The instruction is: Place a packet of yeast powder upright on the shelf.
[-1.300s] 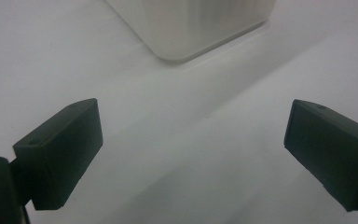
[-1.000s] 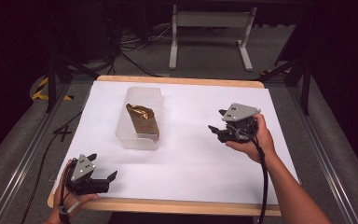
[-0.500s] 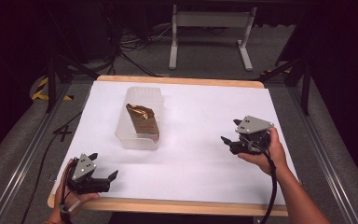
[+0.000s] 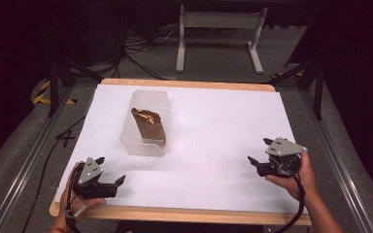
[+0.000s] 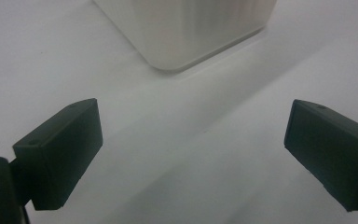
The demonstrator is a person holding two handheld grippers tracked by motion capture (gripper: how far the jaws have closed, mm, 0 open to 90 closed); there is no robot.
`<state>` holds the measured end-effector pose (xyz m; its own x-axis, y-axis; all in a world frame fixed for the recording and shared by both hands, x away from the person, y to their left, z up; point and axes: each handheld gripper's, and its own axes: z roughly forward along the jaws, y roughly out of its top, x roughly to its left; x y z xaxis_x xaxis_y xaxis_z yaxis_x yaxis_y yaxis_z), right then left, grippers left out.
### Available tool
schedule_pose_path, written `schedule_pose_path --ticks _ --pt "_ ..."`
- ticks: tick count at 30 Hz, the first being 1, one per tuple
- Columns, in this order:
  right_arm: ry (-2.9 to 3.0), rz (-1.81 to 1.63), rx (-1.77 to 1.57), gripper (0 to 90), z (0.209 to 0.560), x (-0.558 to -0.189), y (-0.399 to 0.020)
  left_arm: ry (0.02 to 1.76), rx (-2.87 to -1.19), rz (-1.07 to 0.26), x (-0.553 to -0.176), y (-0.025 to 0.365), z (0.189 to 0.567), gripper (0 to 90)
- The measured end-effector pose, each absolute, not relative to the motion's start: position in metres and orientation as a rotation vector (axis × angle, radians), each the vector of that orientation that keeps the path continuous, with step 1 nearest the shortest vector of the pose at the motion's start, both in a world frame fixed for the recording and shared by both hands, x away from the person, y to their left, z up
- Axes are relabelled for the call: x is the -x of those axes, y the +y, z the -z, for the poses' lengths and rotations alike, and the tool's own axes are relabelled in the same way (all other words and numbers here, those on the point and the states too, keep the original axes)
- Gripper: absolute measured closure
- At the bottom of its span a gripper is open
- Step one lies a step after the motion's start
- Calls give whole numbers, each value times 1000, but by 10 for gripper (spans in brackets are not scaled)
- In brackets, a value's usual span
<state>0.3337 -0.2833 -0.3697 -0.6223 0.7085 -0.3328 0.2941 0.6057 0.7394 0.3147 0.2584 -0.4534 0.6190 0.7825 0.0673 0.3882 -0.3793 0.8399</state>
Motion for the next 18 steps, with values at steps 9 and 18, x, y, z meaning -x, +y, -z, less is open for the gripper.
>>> schedule_pose_path --ticks 9,18 --pt "2134 -915 -873 159 394 -313 -314 912 -1996 -586 -319 256 453 50" --pt "2062 -947 -900 93 417 -293 -339 921 -1996 -593 -321 257 453 50"
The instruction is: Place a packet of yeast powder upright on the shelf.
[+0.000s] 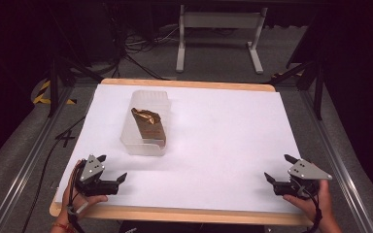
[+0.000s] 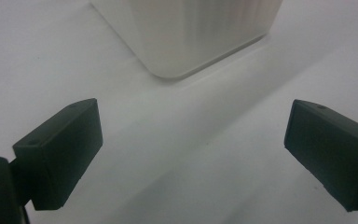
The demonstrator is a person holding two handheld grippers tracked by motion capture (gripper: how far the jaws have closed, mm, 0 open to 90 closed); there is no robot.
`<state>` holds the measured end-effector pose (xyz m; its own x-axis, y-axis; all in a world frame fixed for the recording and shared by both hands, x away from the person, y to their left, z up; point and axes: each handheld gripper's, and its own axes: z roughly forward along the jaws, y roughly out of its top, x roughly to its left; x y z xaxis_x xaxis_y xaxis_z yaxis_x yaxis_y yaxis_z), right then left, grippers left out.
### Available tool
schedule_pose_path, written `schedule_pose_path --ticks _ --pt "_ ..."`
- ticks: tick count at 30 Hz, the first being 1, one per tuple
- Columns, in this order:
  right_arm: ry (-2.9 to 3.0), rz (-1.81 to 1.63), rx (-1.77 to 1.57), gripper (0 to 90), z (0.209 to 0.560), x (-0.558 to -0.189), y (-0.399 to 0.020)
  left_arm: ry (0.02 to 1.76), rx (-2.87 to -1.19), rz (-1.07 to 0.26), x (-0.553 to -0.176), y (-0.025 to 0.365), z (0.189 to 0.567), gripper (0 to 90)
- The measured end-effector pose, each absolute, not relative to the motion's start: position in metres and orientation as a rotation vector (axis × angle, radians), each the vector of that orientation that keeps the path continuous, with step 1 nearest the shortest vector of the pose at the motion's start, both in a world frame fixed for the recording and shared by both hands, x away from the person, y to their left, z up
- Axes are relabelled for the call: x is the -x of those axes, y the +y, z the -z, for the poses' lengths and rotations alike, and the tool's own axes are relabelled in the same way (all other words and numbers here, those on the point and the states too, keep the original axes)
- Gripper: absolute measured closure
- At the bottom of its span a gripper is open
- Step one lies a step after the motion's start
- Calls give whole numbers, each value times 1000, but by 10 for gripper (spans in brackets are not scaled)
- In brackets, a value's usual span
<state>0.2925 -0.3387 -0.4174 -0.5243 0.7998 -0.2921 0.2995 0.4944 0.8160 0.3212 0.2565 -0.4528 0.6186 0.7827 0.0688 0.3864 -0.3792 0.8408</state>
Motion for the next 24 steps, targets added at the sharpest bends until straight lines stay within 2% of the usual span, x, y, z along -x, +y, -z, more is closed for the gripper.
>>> schedule_pose_path --ticks 11,24 --pt "1874 -1050 -1094 71 428 -288 -365 921 -1984 -620 -318 260 451 49" --pt "1826 -994 -1107 81 430 -288 -371 918 -1988 -617 -320 258 451 48"
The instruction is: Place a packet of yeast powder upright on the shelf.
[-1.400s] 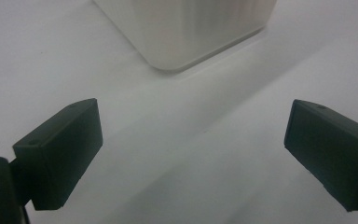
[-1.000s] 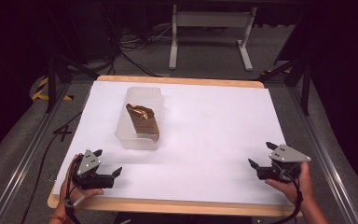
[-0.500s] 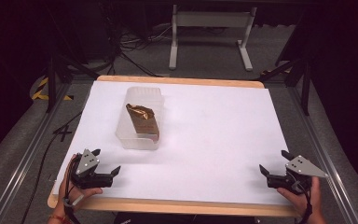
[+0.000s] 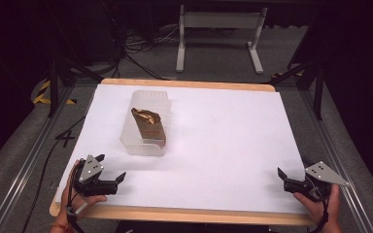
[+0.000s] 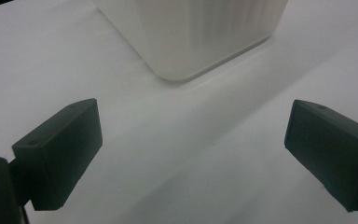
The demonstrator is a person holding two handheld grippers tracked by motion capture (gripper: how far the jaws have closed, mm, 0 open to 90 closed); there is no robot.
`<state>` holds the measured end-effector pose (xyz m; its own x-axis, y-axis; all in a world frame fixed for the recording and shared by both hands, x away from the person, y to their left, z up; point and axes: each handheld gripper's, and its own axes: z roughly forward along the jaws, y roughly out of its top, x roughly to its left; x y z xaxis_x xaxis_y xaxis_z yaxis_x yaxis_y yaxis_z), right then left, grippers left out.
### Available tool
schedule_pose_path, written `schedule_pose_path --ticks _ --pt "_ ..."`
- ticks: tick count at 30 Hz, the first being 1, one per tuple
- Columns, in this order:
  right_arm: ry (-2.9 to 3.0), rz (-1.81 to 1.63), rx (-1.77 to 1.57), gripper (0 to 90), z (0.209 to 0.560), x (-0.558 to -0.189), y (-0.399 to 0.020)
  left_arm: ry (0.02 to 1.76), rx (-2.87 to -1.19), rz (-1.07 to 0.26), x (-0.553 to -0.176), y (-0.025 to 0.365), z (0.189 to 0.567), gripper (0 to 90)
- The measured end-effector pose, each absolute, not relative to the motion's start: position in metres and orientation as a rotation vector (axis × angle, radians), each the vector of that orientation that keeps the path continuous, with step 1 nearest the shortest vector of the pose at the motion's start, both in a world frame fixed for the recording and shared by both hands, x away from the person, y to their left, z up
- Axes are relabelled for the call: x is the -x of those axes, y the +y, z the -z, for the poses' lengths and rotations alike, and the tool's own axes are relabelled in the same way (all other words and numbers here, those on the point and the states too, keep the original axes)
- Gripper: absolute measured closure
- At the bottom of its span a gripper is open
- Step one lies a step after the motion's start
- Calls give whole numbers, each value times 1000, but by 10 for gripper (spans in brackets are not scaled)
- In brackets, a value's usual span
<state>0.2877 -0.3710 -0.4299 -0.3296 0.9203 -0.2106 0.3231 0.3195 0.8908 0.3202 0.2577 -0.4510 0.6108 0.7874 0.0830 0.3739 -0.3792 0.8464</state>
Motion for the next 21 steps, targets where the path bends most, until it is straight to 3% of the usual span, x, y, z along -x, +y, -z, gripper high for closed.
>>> schedule_pose_path --ticks 21 --pt "1866 -995 -1110 81 437 -291 -369 922 -2002 -607 -324 256 454 47"
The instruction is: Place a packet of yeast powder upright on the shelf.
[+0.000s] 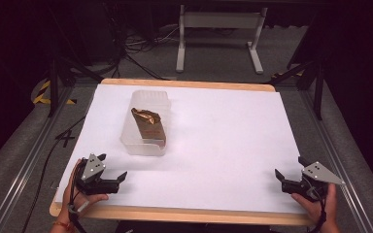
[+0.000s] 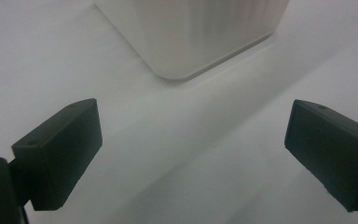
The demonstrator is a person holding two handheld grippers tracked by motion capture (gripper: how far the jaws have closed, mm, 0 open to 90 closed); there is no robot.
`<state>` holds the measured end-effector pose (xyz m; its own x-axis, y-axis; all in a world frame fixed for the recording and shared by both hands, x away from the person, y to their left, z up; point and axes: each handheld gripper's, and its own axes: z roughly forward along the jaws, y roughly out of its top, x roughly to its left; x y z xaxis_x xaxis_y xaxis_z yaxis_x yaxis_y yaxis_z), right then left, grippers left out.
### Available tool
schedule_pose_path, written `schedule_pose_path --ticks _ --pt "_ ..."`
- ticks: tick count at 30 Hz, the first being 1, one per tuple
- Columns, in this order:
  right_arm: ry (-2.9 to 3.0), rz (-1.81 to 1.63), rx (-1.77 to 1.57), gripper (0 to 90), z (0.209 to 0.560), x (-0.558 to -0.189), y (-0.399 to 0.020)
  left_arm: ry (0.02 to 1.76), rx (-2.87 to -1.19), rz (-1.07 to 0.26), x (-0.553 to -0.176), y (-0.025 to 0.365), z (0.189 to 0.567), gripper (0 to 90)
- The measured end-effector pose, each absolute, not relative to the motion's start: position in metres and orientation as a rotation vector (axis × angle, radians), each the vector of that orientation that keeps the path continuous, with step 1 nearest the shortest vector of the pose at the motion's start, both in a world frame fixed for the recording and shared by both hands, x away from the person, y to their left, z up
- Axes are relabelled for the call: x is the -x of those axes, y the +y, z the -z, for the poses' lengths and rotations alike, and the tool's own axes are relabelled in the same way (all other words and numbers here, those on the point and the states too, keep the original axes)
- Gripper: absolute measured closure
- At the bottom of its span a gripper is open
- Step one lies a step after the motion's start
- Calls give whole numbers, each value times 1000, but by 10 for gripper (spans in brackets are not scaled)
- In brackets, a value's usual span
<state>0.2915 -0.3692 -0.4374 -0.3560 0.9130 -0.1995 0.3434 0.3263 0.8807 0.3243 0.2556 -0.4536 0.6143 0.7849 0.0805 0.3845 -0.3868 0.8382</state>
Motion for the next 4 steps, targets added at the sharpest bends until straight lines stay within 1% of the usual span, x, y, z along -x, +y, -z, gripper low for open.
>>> schedule_pose_path --ticks 4 --pt "1867 -986 -1124 80 438 -293 -368 926 -2003 -605 -324 257 454 47"
